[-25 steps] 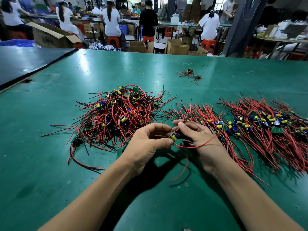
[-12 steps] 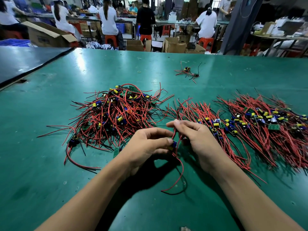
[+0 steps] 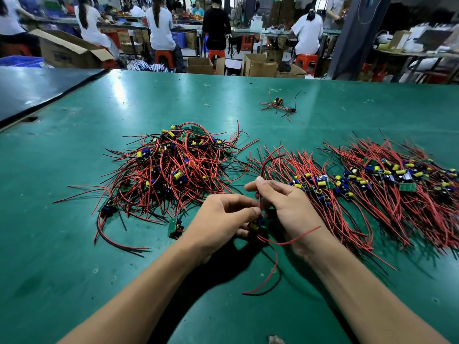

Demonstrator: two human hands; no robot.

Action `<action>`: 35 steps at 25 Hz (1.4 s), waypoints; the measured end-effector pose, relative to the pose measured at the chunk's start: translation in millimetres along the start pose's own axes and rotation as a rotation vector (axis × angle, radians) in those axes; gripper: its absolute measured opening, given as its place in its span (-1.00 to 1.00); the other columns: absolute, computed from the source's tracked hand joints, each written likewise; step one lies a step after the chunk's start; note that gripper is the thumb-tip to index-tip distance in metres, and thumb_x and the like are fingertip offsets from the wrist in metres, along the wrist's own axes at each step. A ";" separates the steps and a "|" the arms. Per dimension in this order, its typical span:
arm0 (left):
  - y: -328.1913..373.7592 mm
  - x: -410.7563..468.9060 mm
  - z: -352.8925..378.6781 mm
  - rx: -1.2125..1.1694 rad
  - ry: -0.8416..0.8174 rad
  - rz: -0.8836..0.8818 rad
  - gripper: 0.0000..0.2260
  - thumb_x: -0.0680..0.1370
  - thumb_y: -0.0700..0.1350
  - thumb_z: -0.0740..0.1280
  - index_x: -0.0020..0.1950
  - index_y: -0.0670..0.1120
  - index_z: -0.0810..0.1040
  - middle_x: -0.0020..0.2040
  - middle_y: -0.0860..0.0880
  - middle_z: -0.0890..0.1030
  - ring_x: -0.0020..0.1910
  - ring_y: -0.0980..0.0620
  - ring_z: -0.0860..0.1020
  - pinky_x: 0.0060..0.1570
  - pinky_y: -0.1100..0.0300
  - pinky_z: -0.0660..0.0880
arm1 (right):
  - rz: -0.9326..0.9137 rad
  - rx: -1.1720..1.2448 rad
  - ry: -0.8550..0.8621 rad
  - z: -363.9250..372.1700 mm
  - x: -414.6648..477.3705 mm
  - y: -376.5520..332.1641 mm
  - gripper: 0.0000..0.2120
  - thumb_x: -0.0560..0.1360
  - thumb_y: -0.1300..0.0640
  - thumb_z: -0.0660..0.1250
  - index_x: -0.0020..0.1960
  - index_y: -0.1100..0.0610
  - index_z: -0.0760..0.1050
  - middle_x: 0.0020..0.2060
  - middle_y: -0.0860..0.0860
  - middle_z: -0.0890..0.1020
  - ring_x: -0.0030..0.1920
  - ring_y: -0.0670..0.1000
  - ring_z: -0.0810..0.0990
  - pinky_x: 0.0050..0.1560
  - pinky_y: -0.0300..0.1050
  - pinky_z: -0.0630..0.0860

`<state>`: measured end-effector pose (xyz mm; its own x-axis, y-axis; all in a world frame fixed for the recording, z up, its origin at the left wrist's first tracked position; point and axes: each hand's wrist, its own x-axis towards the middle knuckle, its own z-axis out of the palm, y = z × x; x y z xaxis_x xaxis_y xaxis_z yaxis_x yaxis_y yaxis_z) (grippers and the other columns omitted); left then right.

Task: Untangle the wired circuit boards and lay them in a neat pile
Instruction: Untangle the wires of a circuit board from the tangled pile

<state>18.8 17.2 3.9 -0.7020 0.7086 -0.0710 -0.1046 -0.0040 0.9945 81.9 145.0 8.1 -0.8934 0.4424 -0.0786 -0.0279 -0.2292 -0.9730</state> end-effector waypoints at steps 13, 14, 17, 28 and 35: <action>1.3 0.5 -3.8 -0.161 -0.072 -0.059 -0.83 0.54 -0.34 0.30 -0.19 -0.16 0.59 -0.32 -0.15 0.62 -0.41 -0.08 0.63 -0.30 0.14 0.60 | -0.181 -0.345 -0.037 -11.4 1.8 -2.1 -0.73 0.53 -0.07 0.40 -0.09 0.14 0.70 -0.38 -0.06 0.67 -0.44 -0.13 0.58 -0.38 -0.31 0.48; 0.9 1.3 -4.0 -0.175 -0.070 -0.066 -0.88 0.55 -0.33 0.30 -0.16 -0.19 0.58 -0.32 -0.15 0.61 -0.41 -0.08 0.63 -0.30 0.14 0.60 | -0.245 -0.449 0.030 -15.2 4.7 -2.6 -0.73 0.56 -0.05 0.38 -0.11 0.12 0.72 -0.41 -0.16 0.64 -0.42 -0.22 0.55 -0.33 -0.41 0.42; 0.4 2.9 -3.6 -0.161 -0.065 -0.071 -0.90 0.55 -0.32 0.30 -0.13 -0.20 0.57 -0.32 -0.14 0.61 -0.41 -0.08 0.63 -0.29 0.14 0.60 | -0.242 -0.455 0.138 -18.1 8.7 -1.8 -0.66 0.60 -0.11 0.32 -0.17 0.07 0.72 -0.51 -0.15 0.53 -0.50 -0.22 0.40 -0.45 -0.42 0.28; -8.4 3.9 -1.8 -0.088 0.032 0.026 -0.89 0.54 -0.27 0.38 -0.17 -0.20 0.67 -0.34 -0.17 0.56 -0.47 -0.05 0.55 -0.37 0.18 0.54 | -0.057 -0.128 -0.020 -3.8 1.9 5.1 -0.71 0.57 -0.03 0.38 -0.15 0.15 0.70 -0.44 0.04 0.62 -0.50 -0.08 0.53 -0.50 -0.29 0.44; -6.3 3.4 -3.2 -0.101 0.011 0.028 -0.91 0.57 -0.28 0.33 -0.13 -0.26 0.57 -0.41 -0.11 0.50 -0.50 -0.01 0.51 -0.41 0.20 0.49 | -0.170 -0.387 -0.013 -9.9 3.3 4.1 -0.81 0.54 0.02 0.43 -0.09 0.12 0.73 -0.18 0.05 0.73 -0.10 -0.06 0.69 -0.05 -0.16 0.58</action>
<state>14.8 17.4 -2.8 -0.7132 0.6995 -0.0448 -0.1551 -0.0951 0.9833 83.2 154.1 1.7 -0.8963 0.4342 0.0899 -0.0066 0.1897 -0.9818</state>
